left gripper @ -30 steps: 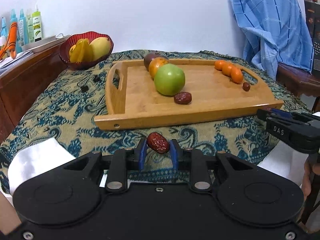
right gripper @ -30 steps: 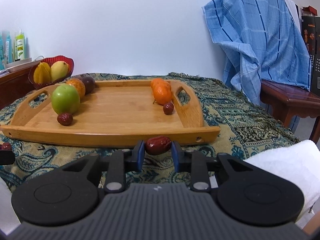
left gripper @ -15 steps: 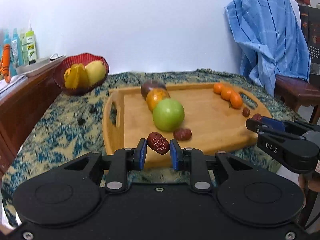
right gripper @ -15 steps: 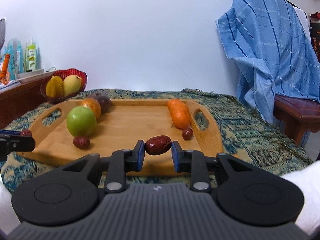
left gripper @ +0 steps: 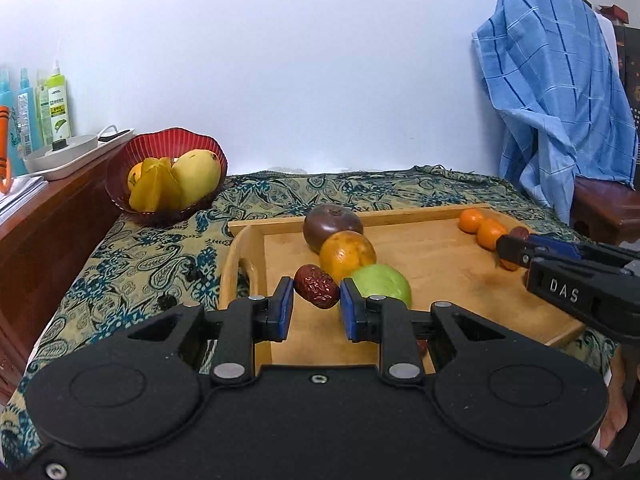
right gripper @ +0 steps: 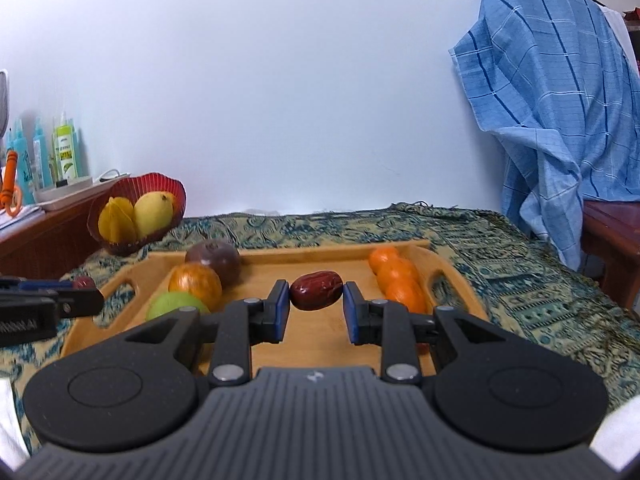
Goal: Organize fruits
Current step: 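Lift and carry both red dates over the tray with both grippers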
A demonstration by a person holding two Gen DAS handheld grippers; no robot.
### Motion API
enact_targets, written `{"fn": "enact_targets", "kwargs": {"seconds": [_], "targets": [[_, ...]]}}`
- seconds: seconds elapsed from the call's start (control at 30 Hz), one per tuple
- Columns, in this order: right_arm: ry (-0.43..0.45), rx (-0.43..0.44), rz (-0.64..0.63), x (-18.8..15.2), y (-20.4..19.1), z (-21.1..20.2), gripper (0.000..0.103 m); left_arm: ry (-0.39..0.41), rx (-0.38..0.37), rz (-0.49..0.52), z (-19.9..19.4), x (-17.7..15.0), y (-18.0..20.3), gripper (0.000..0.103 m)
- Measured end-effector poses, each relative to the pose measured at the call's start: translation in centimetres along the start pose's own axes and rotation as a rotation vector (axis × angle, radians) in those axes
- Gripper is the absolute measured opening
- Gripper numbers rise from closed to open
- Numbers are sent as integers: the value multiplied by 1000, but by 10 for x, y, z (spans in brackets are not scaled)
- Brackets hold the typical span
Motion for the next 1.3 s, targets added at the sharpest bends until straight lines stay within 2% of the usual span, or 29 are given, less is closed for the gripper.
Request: {"fn": "enact_targets", "kwargs": {"seconds": [0.3, 0.6, 1.3], "targets": [[1, -3, -11, 20, -6, 35, 33, -41, 0, -23, 46, 18, -15, 24], [-48, 0, 0, 28, -6, 73, 33, -56, 5, -17, 85, 36, -16, 24], [-218, 4, 7, 24, 4, 142, 33, -114, 32, -50, 131, 43, -29, 24]]}}
Point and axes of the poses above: each gripper's, at about its wrist camera, not at the fingertips, and z roughly the way its jaws point, y to its right, x to its top, the point moved 7 cm from there along z, roughly the way its jaws point, and after that the axes turned 3 degrees about -y, right-handed, at the moved point
